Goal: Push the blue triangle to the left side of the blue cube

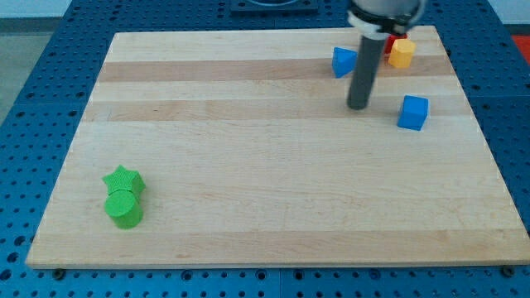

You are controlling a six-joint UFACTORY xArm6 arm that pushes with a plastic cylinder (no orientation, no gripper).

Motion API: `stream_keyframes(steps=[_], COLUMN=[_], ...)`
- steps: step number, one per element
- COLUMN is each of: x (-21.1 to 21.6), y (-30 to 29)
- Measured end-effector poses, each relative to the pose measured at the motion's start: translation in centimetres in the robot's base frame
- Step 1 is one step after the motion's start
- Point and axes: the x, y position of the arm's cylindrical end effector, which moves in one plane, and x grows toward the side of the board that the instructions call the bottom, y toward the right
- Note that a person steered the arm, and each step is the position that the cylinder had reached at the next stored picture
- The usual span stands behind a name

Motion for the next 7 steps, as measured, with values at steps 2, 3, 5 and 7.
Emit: stream_keyframes(steps=[2,3,5,7], x=[-7.5,-11.4,-12.1,-9.5], y=[-5.6,-5.1,-1.5,-0.9])
